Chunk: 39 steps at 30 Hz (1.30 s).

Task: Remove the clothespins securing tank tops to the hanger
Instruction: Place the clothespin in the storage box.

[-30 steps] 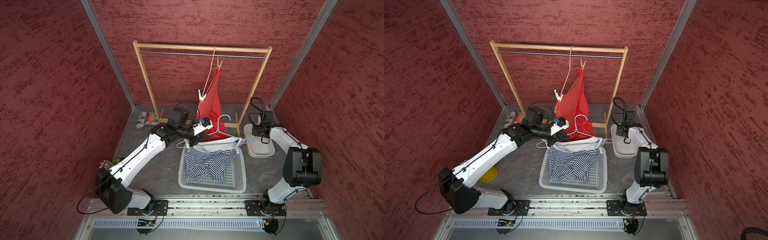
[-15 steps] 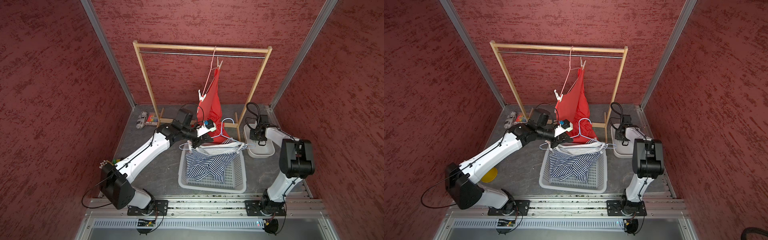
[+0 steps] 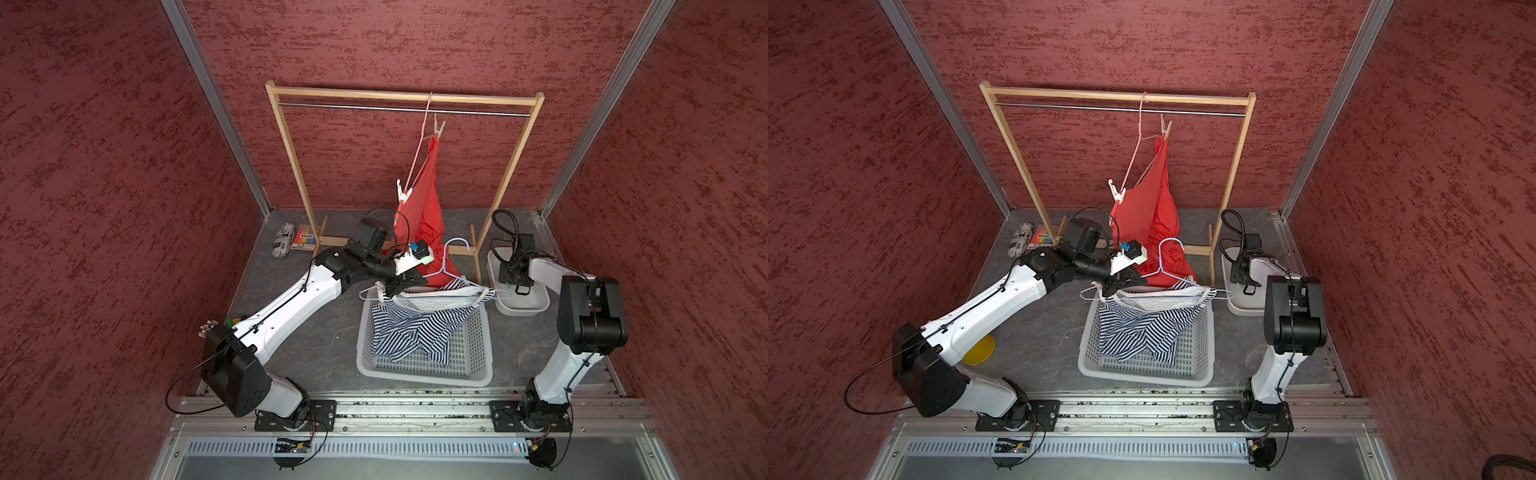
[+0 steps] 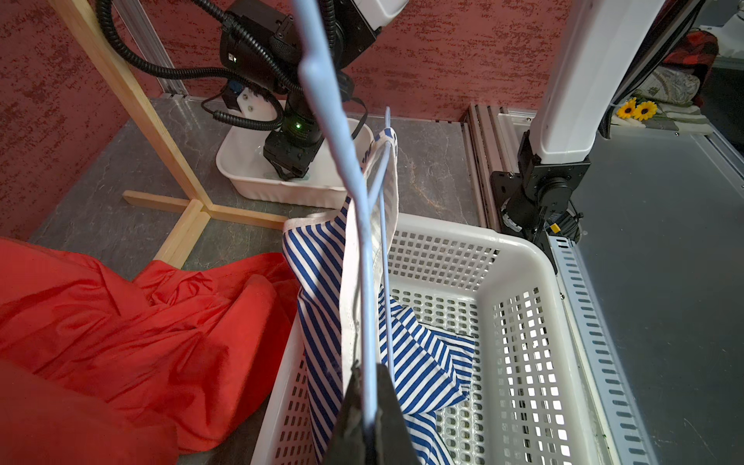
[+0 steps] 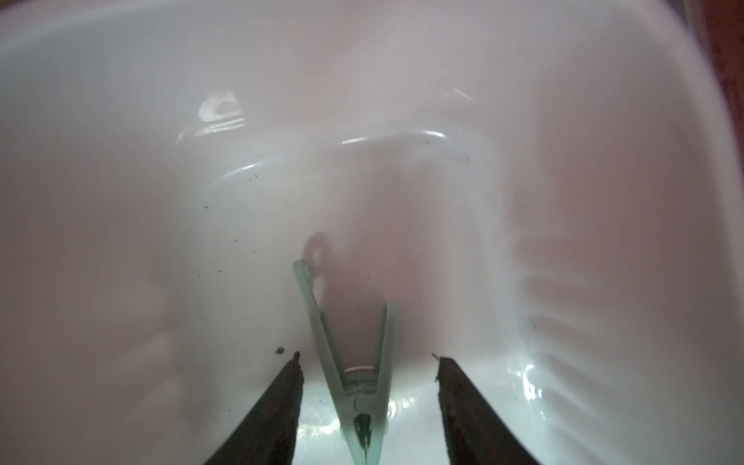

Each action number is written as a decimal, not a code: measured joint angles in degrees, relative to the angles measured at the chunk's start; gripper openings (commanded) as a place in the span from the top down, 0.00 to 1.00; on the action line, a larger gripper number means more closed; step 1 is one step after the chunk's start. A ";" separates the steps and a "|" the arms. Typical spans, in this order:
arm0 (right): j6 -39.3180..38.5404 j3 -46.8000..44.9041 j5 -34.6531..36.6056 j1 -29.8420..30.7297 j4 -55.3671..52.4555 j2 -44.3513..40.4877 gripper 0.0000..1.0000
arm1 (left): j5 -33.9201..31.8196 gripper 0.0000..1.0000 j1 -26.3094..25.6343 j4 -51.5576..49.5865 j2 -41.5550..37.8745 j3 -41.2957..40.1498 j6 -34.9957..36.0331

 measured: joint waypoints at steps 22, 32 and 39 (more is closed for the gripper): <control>-0.07 -14.23 -40.06 0.00 14.71 -56.11 0.17 | 0.61 1.00 2.25 0.55 -2.21 0.57 -0.90; -5.18 -9.42 -57.55 3.39 13.00 -51.12 0.23 | 1.77 1.00 3.06 2.91 -6.38 0.33 -2.78; -6.95 -7.28 -61.44 6.67 9.68 -51.10 0.23 | 1.95 1.00 3.06 2.73 -4.87 1.88 -2.82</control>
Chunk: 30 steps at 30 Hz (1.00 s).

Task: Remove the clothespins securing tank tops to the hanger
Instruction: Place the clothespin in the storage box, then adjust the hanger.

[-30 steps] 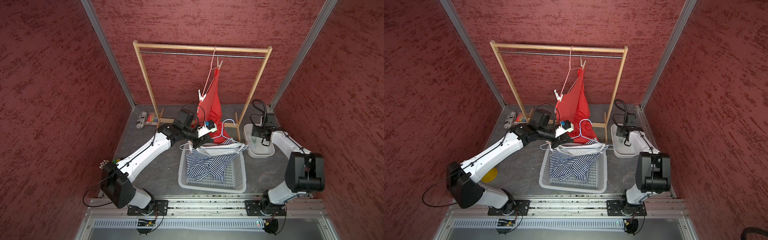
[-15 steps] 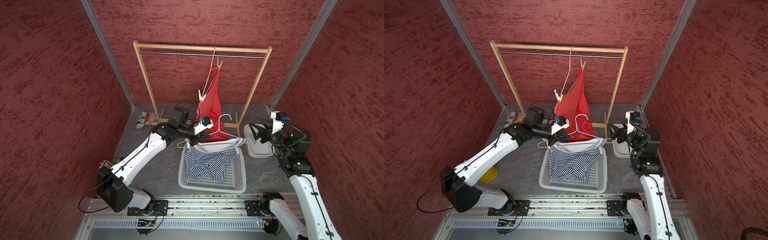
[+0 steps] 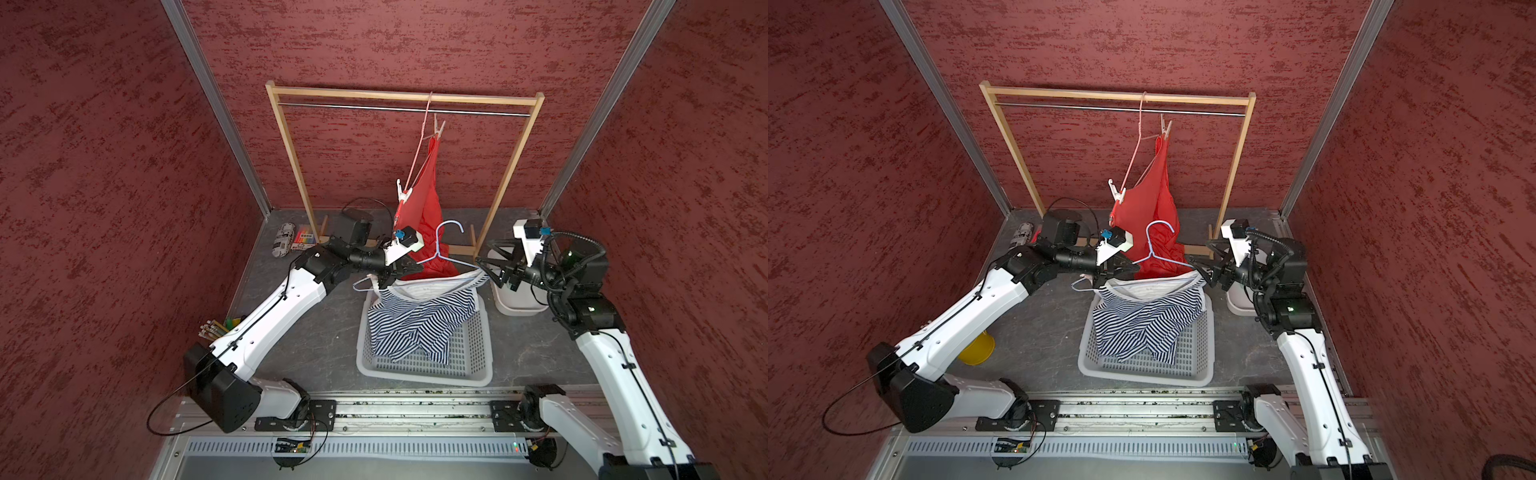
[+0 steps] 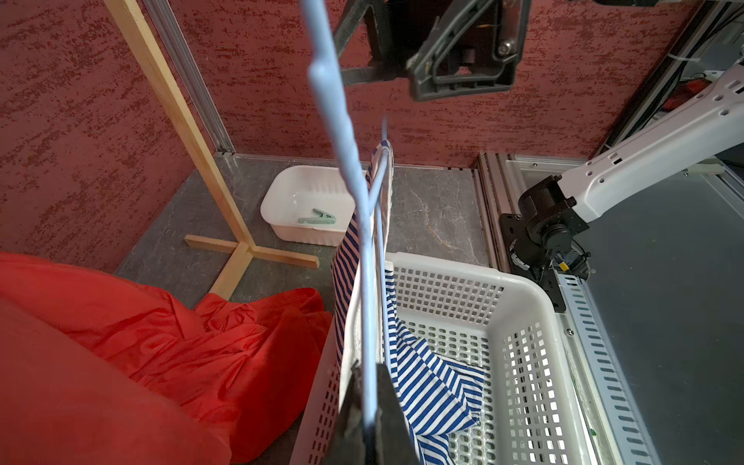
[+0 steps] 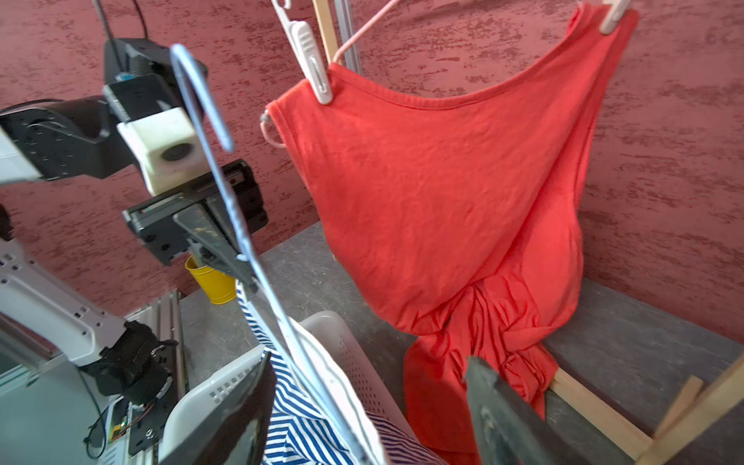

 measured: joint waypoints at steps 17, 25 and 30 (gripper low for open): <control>-6.78 4.74 2.73 11.32 -5.44 8.13 0.48 | -0.09 1.00 -0.24 -2.99 1.66 4.04 0.28; -9.92 4.87 6.16 12.59 -6.88 8.35 0.78 | -1.36 1.00 -0.87 -4.42 3.45 5.40 -0.02; -11.82 3.65 6.58 13.03 -7.15 6.05 1.00 | -2.78 1.00 -1.03 -5.35 5.09 6.82 0.00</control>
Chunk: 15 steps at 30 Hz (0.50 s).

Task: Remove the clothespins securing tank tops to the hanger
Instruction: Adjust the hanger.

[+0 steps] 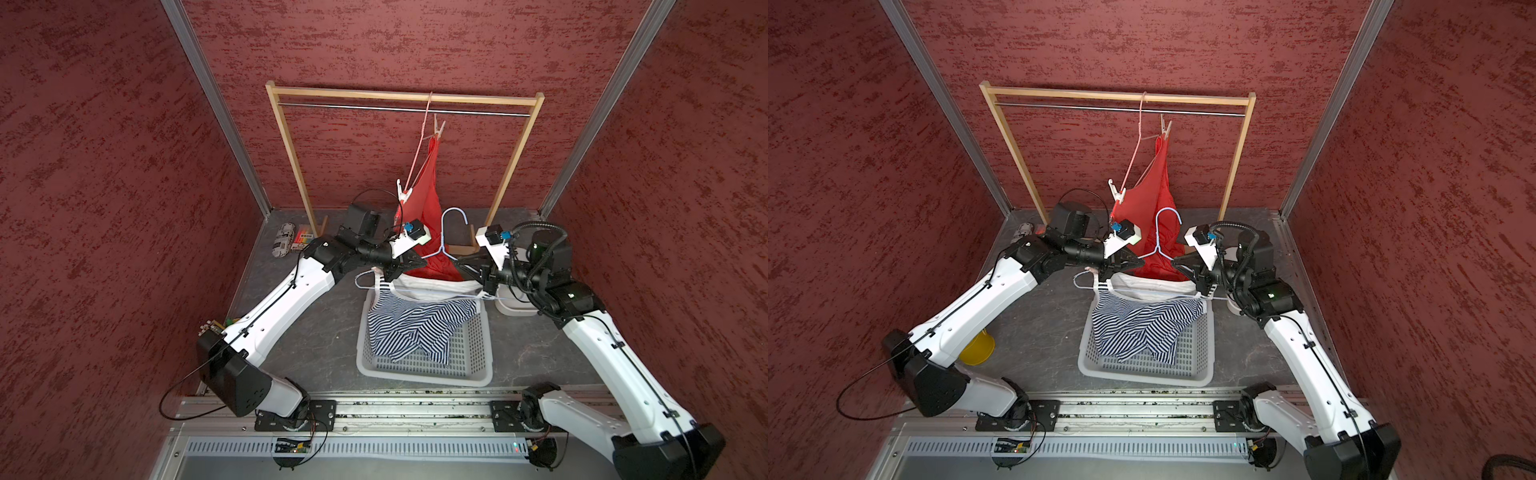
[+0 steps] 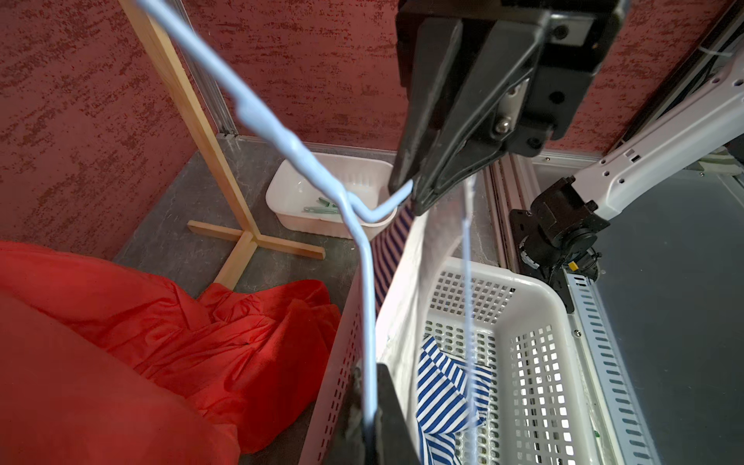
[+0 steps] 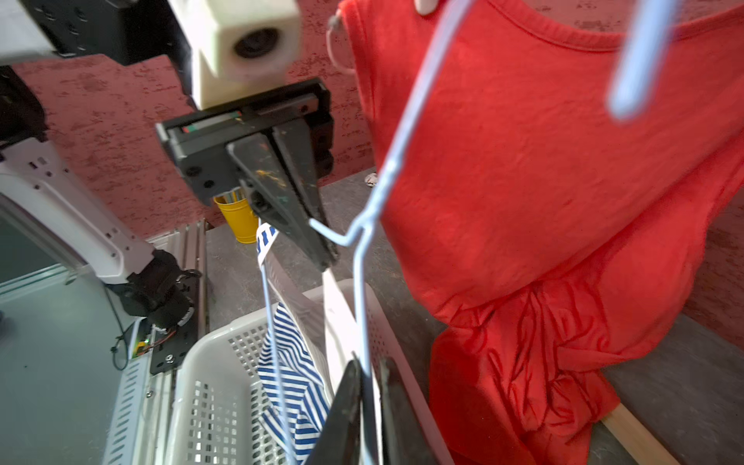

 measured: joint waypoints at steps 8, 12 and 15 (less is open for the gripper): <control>-2.03 -6.29 1.38 0.28 2.99 -6.78 1.00 | 0.79 0.20 -0.70 -0.37 -0.26 0.00 -0.48; -3.39 -9.33 1.81 0.31 4.42 -8.46 1.00 | 0.90 0.01 0.52 1.44 -2.08 -0.28 -2.60; -4.63 -10.47 1.97 0.33 5.14 -9.11 1.00 | 2.45 0.00 3.10 3.78 -5.03 -2.12 -4.11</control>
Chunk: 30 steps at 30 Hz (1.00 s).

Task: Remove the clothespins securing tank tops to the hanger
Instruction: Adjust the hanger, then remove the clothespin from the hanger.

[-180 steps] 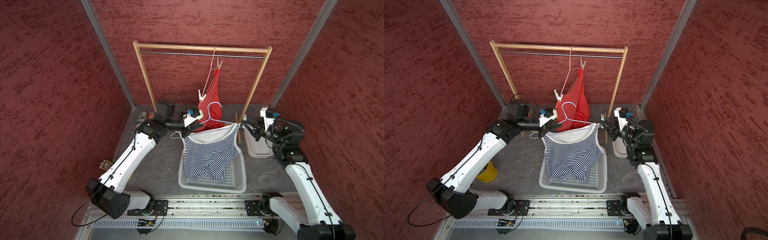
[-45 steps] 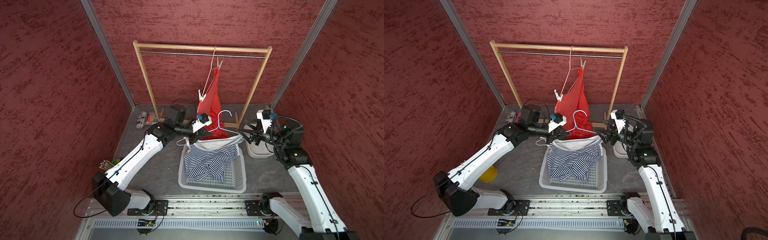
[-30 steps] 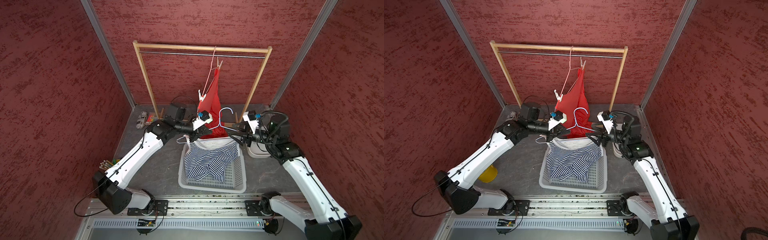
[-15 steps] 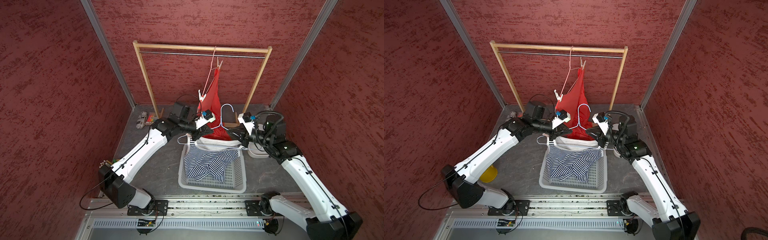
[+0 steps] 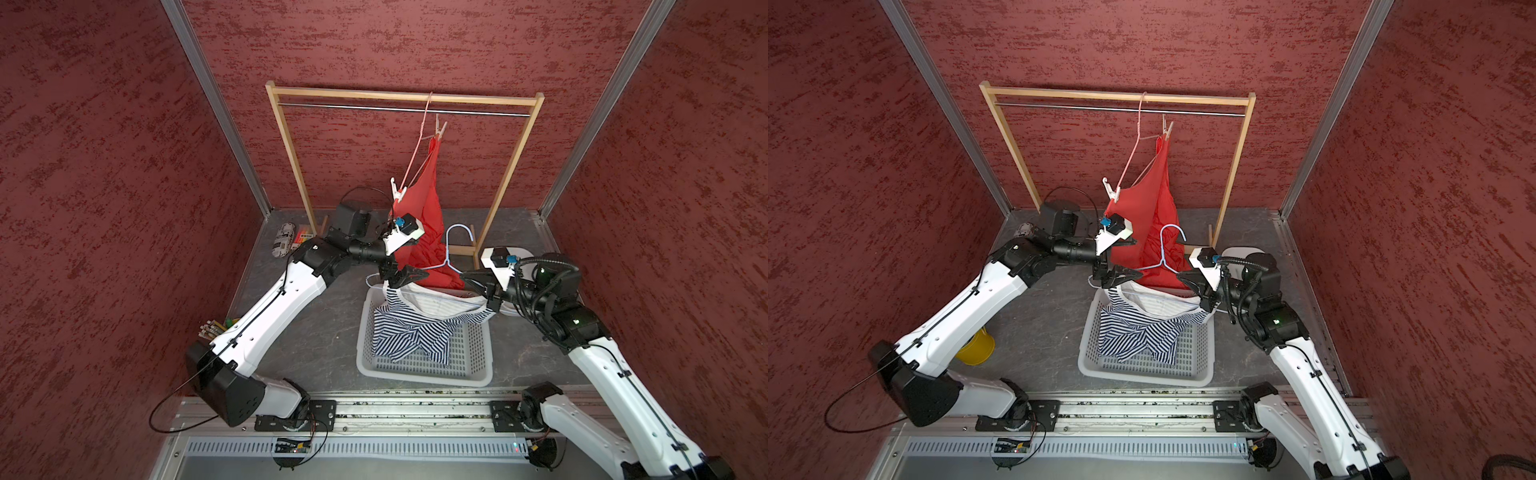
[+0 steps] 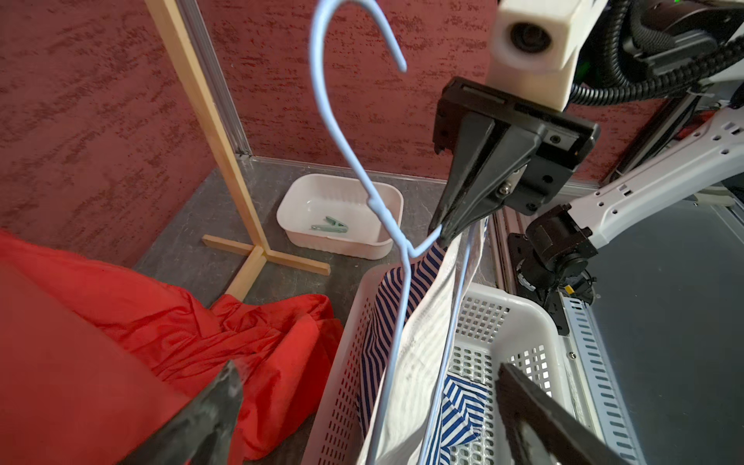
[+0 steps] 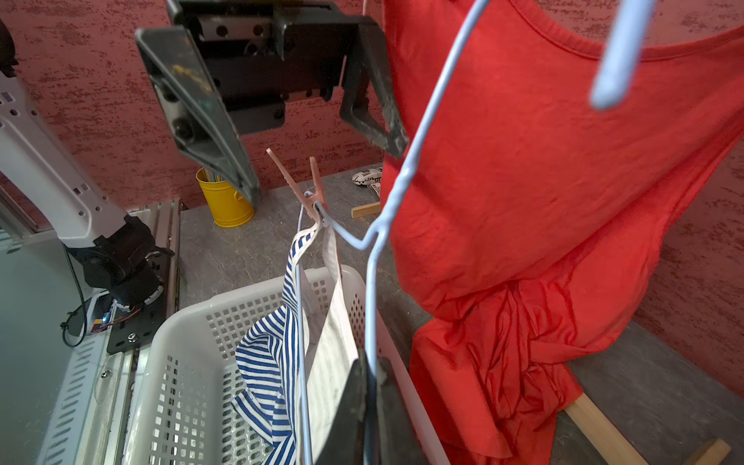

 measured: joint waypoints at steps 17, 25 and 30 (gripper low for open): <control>-4.61 -1.20 -0.57 0.00 3.34 -1.40 1.00 | 10.54 0.00 14.38 17.88 -20.52 -29.64 -2.73; -4.81 -1.64 -0.96 0.00 3.72 -1.90 1.00 | 12.70 0.14 15.61 29.27 -17.22 -34.80 -5.33; -4.81 -1.64 -0.96 0.00 3.74 -2.29 1.00 | 14.93 0.18 16.04 32.35 -16.13 -34.88 -5.86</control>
